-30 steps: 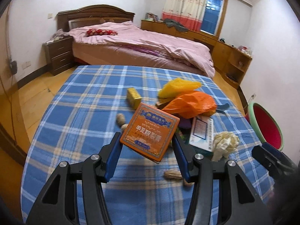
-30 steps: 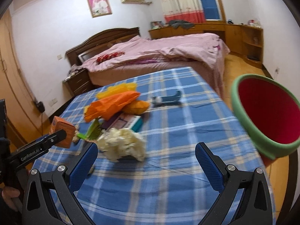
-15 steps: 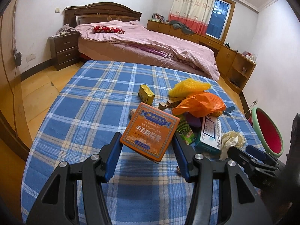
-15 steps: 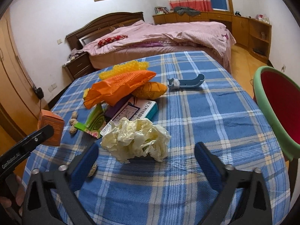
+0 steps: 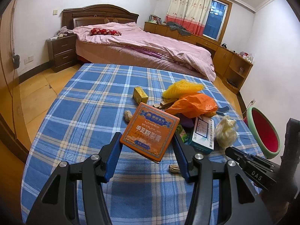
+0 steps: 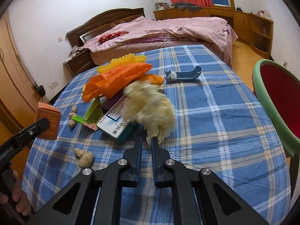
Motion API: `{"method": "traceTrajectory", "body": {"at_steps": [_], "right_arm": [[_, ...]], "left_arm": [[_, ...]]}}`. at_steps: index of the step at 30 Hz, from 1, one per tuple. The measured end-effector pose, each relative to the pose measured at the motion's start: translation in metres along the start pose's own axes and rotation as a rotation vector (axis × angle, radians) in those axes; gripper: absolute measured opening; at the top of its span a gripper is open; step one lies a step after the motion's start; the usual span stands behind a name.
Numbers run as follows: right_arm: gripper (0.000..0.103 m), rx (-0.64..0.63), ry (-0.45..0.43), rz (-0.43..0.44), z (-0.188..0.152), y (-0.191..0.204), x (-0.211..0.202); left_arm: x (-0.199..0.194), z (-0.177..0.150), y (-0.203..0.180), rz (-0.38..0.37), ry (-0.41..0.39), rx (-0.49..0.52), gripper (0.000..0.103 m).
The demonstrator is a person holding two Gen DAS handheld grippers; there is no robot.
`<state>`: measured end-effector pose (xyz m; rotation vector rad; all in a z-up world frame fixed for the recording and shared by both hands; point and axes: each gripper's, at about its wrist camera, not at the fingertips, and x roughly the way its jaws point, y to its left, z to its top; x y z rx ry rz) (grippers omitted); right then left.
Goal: Collect trash
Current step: 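Grasp the crumpled cream plastic bag with the right tool while the left tool holds the orange box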
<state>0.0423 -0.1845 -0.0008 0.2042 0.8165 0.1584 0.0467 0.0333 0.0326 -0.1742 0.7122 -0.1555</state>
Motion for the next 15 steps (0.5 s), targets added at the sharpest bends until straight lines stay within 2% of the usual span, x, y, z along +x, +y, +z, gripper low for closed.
{"method": "traceTrajectory", "body": {"at_steps": [6, 15], "right_arm": [[0.004, 0.029, -0.02, 0.024, 0.002, -0.009, -0.012], [0.002, 0.02, -0.109, 0.031, 0.007, -0.01, -0.044]], "left_arm": [[-0.008, 0.001, -0.004, -0.009, -0.012, 0.01, 0.055], [-0.015, 0.003, -0.01, -0.021, -0.026, 0.023, 0.055]]}}
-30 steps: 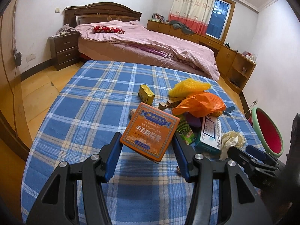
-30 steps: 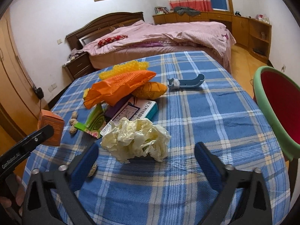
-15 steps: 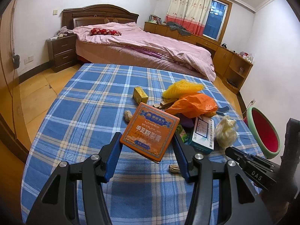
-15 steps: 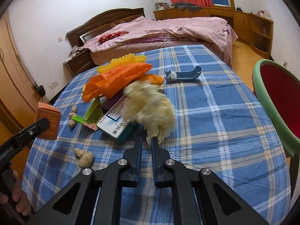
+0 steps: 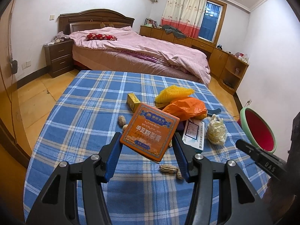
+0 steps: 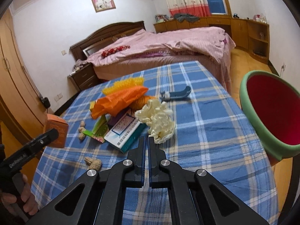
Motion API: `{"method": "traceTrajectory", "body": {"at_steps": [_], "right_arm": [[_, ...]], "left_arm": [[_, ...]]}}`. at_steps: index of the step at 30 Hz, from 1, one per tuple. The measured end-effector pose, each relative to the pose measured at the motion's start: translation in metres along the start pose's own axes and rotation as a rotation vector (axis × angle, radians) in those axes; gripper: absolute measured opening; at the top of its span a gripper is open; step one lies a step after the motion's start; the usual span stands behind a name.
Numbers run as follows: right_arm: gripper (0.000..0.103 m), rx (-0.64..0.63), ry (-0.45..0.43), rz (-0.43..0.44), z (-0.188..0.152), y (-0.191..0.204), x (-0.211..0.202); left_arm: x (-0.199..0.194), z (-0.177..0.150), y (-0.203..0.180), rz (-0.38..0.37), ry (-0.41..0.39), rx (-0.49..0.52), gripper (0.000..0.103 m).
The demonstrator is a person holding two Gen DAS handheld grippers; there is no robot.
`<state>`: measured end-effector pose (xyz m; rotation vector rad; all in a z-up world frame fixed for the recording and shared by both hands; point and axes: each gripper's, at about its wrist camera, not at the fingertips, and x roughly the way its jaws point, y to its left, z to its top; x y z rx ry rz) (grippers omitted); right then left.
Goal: Collect trash
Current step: 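Grasp the crumpled cream plastic bag with the right tool while the left tool holds the orange box, then carry the plastic bag and orange box over the red bucket with both tools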
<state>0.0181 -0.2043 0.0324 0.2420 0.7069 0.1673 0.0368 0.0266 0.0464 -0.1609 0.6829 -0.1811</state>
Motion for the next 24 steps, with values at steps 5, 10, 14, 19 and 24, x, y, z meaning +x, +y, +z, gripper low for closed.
{"method": "traceTrajectory", "body": {"at_steps": [5, 10, 14, 19, 24], "right_arm": [[0.002, -0.013, -0.006, 0.0, 0.003, 0.003, 0.0], [0.028, -0.017, 0.004, -0.041, 0.006, 0.0, 0.009], [0.041, -0.014, 0.028, -0.056, 0.012, -0.005, 0.023], [0.041, -0.032, 0.092, -0.103, 0.02, -0.01, 0.052], [0.041, -0.035, 0.146, -0.115, 0.024, -0.016, 0.079]], "left_arm": [[0.0, -0.001, 0.0, 0.004, 0.003, 0.0, 0.055], [0.004, -0.002, 0.001, 0.005, 0.01, -0.004, 0.055], [0.012, -0.003, 0.002, 0.005, 0.026, -0.011, 0.055], [0.019, -0.004, 0.004, 0.001, 0.043, -0.015, 0.055], [0.023, -0.002, 0.003, -0.003, 0.049, -0.011, 0.055]]}}
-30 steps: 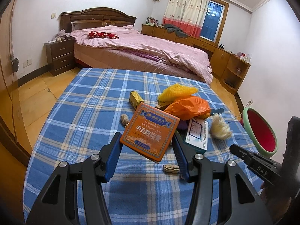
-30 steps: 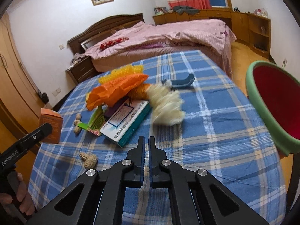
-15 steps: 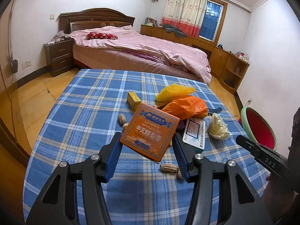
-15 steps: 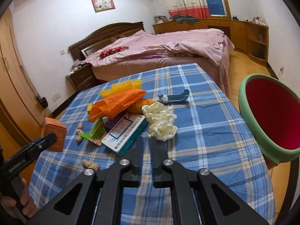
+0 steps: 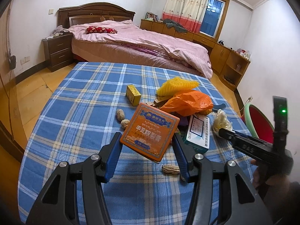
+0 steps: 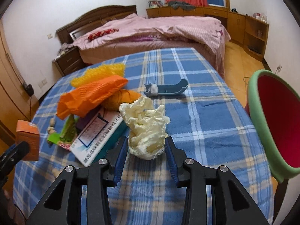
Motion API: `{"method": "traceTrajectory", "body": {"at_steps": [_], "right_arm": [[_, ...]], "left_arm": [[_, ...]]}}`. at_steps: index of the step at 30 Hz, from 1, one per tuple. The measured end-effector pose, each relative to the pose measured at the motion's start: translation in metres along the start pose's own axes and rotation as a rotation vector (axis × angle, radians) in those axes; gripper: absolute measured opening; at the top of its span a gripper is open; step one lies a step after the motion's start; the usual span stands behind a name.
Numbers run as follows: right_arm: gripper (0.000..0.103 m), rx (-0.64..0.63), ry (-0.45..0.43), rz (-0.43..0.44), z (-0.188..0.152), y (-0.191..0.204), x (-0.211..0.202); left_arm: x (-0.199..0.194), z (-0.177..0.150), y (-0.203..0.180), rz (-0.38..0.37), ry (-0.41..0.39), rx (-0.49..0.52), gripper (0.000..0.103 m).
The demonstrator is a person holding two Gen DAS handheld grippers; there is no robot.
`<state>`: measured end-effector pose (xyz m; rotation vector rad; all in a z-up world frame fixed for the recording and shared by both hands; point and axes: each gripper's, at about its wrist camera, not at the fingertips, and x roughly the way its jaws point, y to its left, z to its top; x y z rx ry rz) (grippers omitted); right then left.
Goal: Collect trash
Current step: 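Carry the plastic bag and orange box over the red bucket with both tools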
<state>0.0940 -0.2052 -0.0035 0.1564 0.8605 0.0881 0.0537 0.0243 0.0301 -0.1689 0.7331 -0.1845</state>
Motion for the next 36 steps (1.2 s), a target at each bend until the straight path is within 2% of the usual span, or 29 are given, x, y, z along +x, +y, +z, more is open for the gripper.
{"method": "traceTrajectory", "body": {"at_steps": [3, 5, 10, 18, 26, 36], "right_arm": [[0.038, 0.013, -0.001, 0.016, 0.0, -0.003, 0.002], [0.025, 0.008, -0.013, 0.025, 0.0, -0.003, -0.001], [0.017, 0.012, -0.034, 0.033, -0.002, -0.006, -0.016], [0.017, 0.064, -0.09, 0.032, 0.0, -0.03, -0.059], [0.017, 0.095, -0.154, -0.063, 0.006, -0.069, -0.099], [0.017, 0.174, -0.177, -0.178, 0.004, -0.127, -0.12]], "left_arm": [[0.0, 0.002, -0.003, -0.005, 0.0, 0.008, 0.055], [0.0, 0.004, -0.006, -0.01, 0.0, 0.014, 0.055], [-0.002, 0.009, -0.016, -0.039, 0.003, 0.024, 0.055], [0.002, 0.024, -0.047, -0.095, 0.014, 0.077, 0.055], [0.009, 0.04, -0.098, -0.171, 0.028, 0.156, 0.055], [0.022, 0.048, -0.169, -0.252, 0.055, 0.272, 0.055]]}}
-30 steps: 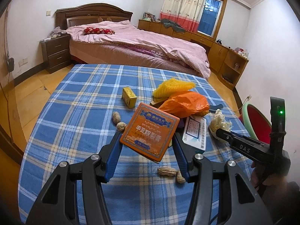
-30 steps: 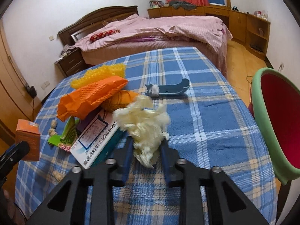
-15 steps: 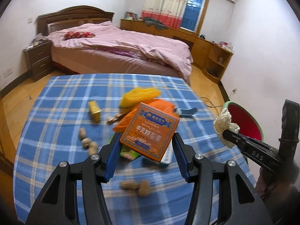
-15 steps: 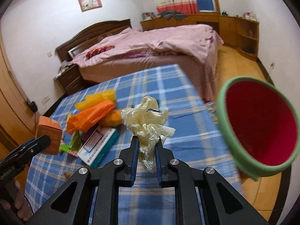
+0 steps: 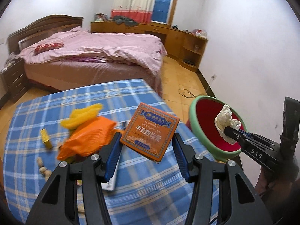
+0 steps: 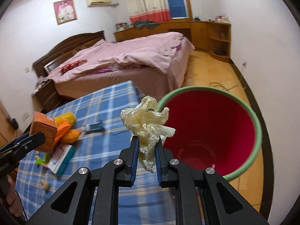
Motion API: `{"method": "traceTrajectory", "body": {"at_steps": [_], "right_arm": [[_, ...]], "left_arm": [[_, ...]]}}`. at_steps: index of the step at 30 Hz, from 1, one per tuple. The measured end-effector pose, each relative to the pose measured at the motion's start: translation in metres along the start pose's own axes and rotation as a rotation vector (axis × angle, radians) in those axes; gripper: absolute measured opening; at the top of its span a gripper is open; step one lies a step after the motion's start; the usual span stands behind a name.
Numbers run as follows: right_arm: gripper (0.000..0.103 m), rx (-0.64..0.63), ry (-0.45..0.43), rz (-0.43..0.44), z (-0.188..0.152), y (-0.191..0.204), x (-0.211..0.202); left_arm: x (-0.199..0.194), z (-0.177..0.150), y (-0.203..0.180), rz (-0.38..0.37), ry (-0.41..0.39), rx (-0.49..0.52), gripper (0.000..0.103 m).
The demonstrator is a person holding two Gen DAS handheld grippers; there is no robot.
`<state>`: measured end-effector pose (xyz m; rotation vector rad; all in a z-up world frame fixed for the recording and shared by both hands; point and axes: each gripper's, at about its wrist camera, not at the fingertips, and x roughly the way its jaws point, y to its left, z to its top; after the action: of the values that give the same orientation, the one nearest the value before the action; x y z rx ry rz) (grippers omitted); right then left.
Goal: Collect trash
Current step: 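Carry the plastic bag and orange box over the red bucket with both tools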
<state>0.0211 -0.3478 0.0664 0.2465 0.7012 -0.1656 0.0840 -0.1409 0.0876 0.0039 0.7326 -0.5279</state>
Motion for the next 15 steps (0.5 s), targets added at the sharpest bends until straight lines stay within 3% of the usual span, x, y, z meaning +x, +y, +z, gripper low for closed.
{"method": "traceTrajectory", "body": {"at_steps": [15], "right_arm": [[0.017, 0.072, 0.029, -0.14, -0.006, -0.073, 0.012]], "left_arm": [[0.072, 0.019, -0.083, -0.081, 0.099, 0.128, 0.055]]}}
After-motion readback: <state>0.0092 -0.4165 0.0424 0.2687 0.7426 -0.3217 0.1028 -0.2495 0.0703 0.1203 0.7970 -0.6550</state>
